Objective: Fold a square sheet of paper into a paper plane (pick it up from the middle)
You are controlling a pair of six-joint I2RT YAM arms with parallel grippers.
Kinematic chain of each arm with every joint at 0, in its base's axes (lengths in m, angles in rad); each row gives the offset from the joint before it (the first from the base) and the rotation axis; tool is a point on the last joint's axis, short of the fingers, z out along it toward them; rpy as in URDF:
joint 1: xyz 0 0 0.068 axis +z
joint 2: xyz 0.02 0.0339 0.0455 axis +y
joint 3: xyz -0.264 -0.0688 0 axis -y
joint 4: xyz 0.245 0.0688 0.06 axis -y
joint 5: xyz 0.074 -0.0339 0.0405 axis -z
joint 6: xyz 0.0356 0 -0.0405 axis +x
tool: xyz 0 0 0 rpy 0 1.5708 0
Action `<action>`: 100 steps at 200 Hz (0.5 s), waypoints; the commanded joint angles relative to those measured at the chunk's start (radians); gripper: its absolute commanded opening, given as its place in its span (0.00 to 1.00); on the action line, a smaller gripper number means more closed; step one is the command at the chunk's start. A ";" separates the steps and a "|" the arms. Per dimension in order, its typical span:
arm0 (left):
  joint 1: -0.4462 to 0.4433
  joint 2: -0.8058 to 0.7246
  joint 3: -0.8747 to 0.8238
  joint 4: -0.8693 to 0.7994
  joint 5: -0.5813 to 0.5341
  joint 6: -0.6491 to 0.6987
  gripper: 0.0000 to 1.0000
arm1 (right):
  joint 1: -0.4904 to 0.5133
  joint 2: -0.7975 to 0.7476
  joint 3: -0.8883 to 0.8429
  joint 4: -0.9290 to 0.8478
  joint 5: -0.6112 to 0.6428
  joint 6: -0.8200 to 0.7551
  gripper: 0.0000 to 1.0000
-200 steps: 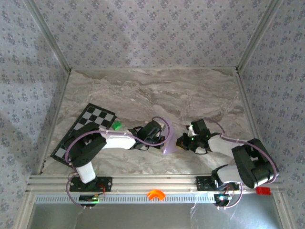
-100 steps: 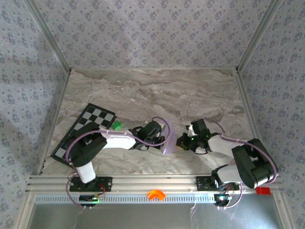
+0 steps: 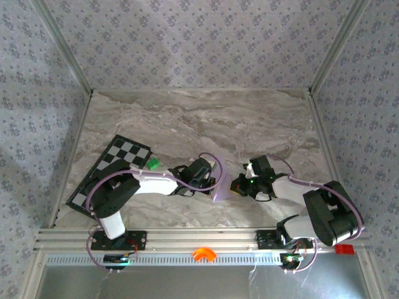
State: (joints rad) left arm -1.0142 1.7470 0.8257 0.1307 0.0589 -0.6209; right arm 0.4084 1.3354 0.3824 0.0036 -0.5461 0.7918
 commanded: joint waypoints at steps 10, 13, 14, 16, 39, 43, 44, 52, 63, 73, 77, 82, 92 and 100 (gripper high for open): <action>0.008 0.029 0.033 -0.006 0.009 0.020 0.00 | 0.003 0.027 -0.023 -0.103 0.078 -0.020 0.02; 0.008 0.031 0.035 -0.007 0.011 0.020 0.00 | 0.004 0.027 -0.023 -0.102 0.079 -0.020 0.02; 0.009 0.031 0.036 -0.008 0.011 0.020 0.00 | 0.003 0.026 -0.022 -0.103 0.078 -0.020 0.02; 0.009 0.032 0.035 -0.007 0.012 0.020 0.00 | 0.004 0.027 -0.022 -0.103 0.078 -0.022 0.02; 0.009 0.041 0.038 -0.013 0.017 0.020 0.00 | 0.004 0.027 -0.022 -0.104 0.078 -0.022 0.02; 0.009 0.043 0.038 -0.013 0.020 0.020 0.00 | 0.003 0.027 -0.023 -0.105 0.079 -0.021 0.02; 0.008 0.043 0.037 -0.013 0.020 0.020 0.00 | 0.003 0.027 -0.023 -0.105 0.079 -0.021 0.02; 0.009 0.045 0.034 -0.013 0.023 0.020 0.00 | 0.004 0.027 -0.022 -0.103 0.078 -0.021 0.02; 0.008 0.045 0.032 -0.019 0.025 0.020 0.00 | 0.003 0.027 -0.022 -0.102 0.077 -0.019 0.02; 0.008 0.043 0.027 -0.019 0.024 0.017 0.00 | 0.002 0.026 -0.020 -0.102 0.075 -0.018 0.03; 0.008 0.042 0.024 -0.017 0.026 0.015 0.00 | 0.002 0.026 -0.019 -0.099 0.071 -0.017 0.03; 0.009 0.040 0.021 -0.017 0.026 0.014 0.00 | 0.001 0.025 -0.017 -0.099 0.066 -0.018 0.03; 0.008 0.037 0.016 -0.017 0.027 0.012 0.00 | -0.003 0.019 -0.013 -0.095 0.058 -0.018 0.05; 0.008 0.036 0.013 -0.018 0.027 0.013 0.00 | -0.009 0.007 -0.008 -0.092 0.049 -0.015 0.06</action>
State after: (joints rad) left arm -1.0115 1.7687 0.8429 0.1371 0.0719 -0.6182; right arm 0.4080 1.3354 0.3828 0.0036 -0.5472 0.7918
